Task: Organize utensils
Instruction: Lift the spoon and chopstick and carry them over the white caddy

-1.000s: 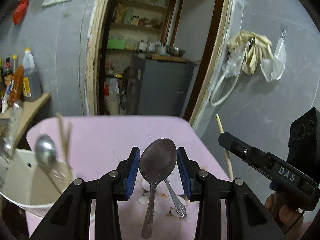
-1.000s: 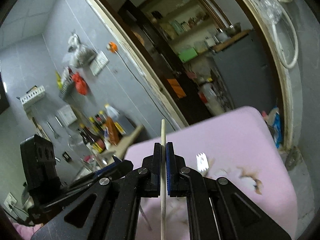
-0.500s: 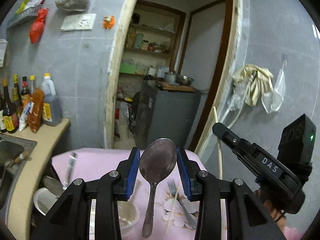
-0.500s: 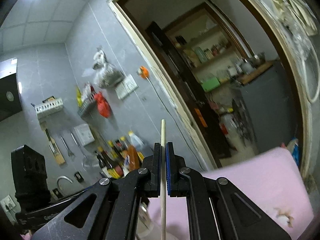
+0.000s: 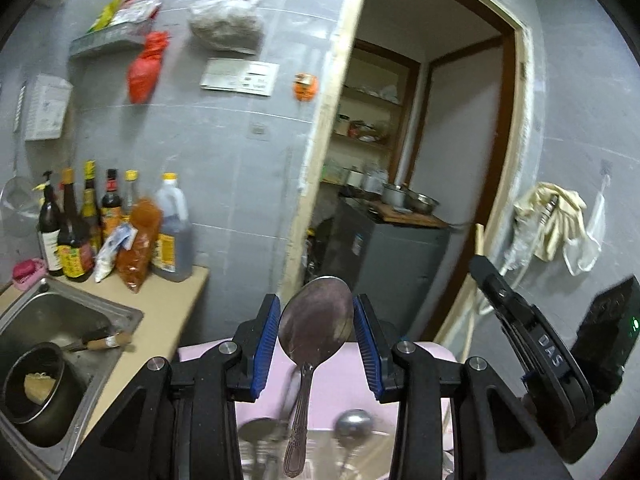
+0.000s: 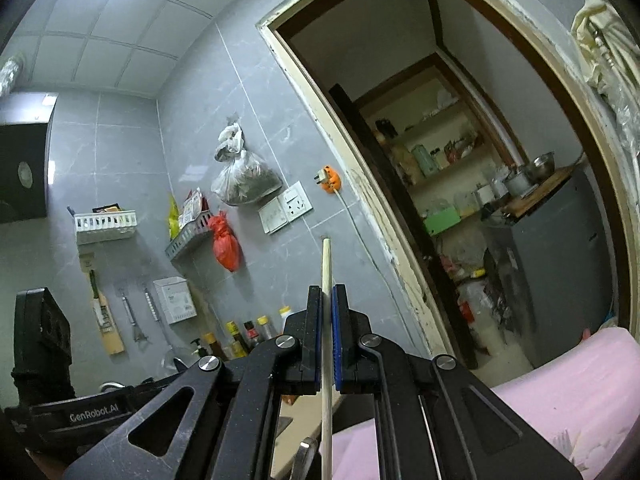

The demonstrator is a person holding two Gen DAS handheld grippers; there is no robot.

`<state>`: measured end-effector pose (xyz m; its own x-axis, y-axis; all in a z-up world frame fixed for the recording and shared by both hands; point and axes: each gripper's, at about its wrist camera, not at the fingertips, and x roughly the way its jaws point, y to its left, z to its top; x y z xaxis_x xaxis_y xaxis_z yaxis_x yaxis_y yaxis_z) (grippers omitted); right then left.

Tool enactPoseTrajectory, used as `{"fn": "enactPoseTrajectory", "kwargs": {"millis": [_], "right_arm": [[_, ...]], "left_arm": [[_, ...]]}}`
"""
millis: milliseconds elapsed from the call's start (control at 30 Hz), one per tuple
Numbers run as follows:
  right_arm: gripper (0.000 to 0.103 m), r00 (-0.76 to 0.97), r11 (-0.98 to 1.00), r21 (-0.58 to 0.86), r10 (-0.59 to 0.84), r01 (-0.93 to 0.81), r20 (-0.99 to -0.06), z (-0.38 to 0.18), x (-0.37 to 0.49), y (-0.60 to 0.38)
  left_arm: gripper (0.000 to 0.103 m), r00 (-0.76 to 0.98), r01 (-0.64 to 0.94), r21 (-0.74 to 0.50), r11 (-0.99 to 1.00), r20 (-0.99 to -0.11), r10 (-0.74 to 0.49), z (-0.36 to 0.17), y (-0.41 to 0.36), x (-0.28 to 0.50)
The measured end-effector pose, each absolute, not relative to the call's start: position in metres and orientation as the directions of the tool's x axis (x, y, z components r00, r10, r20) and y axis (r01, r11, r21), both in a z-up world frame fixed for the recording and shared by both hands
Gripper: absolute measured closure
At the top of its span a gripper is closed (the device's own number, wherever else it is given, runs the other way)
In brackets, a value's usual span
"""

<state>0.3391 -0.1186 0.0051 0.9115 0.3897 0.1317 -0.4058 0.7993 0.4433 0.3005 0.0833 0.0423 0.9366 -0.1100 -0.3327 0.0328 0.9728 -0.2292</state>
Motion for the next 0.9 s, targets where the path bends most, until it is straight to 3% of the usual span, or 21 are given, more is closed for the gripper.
{"fn": "enactPoseTrajectory", "kwargs": {"millis": [533,900], "right_arm": [[0.099,0.958,0.898,0.332,0.274,-0.288,0.090,-0.038,0.331,-0.085],[0.099,0.965,0.913,0.318,0.258,-0.257,0.039,-0.062,0.332,-0.088]], "left_arm": [[0.068,0.965,0.008,-0.351,0.936,-0.241,-0.099,-0.029,0.142,0.310],[0.067,0.976,0.023,-0.301,0.953,-0.201,-0.087,-0.055,0.127,0.299]]}}
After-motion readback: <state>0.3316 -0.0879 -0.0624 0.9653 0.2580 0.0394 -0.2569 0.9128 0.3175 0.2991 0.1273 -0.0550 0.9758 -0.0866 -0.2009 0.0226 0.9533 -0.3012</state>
